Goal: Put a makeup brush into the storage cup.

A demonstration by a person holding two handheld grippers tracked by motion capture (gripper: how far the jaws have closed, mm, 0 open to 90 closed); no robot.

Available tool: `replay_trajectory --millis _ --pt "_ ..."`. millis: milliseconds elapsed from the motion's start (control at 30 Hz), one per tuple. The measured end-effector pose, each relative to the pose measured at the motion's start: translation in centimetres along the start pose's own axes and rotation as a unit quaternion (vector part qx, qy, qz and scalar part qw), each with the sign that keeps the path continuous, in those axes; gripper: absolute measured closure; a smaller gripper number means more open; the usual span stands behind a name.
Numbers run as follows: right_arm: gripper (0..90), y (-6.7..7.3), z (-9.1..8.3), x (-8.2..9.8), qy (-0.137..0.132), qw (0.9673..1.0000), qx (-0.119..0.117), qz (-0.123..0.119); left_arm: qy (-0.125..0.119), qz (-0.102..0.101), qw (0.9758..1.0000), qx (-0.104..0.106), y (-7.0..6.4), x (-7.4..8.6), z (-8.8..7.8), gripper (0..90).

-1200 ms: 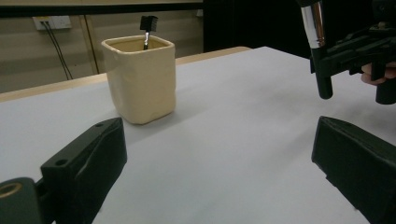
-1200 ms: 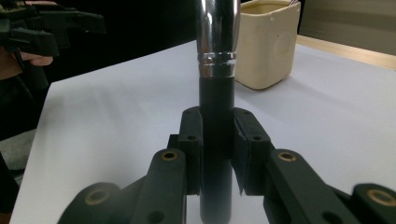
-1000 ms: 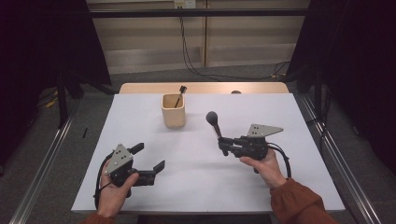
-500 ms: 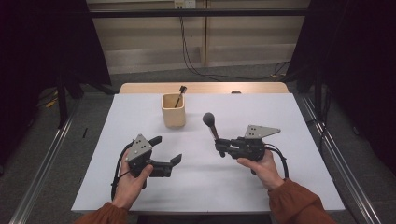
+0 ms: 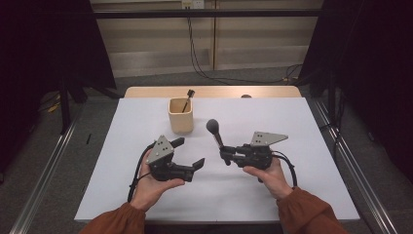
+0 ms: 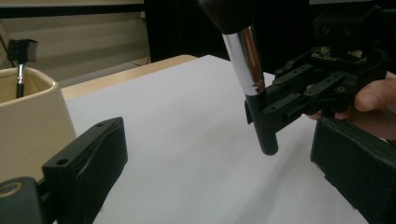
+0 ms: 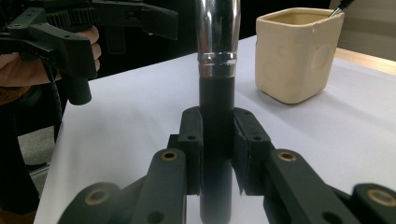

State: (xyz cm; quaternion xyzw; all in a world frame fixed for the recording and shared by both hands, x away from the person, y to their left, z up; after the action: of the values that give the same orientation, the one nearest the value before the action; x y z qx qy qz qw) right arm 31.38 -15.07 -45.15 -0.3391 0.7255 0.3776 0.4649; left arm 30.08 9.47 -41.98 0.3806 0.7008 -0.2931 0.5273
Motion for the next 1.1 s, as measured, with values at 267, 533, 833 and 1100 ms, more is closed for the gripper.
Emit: replay_trajectory --millis 267,533,833,1100 --pt "76.0 0.2 0.0 0.0 -0.003 1.0000 0.000 0.001 -0.007 -0.007 0.9999 0.013 -0.7 -1.4 2.6 7.4" --pt "76.0 0.2 0.0 0.1 -0.003 1.0000 -0.001 -0.001 -0.016 -0.019 0.9997 0.008 -1.1 -1.9 4.4 16.4" --pt "75.9 0.2 0.1 0.1 -0.004 1.0000 0.000 0.003 -0.009 -0.022 0.9996 0.016 -1.1 -2.1 5.5 32.2" --pt "76.0 0.2 0.2 0.3 -0.001 1.0000 0.001 0.004 -0.009 -0.039 0.9991 0.016 -1.1 -2.2 6.2 46.6"
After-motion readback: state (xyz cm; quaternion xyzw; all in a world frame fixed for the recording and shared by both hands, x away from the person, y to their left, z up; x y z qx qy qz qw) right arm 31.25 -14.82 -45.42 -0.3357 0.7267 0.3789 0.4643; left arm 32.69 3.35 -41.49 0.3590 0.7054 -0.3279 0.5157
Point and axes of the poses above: each handheld gripper's, and its own axes: z roughly forward along the jaws, x roughly out of its underside, y roughly to its left, the point moved 3 cm from there along z, roughly forward along the jaws, and after that the axes turned 4 degrees about z, right-handed, at the moved point
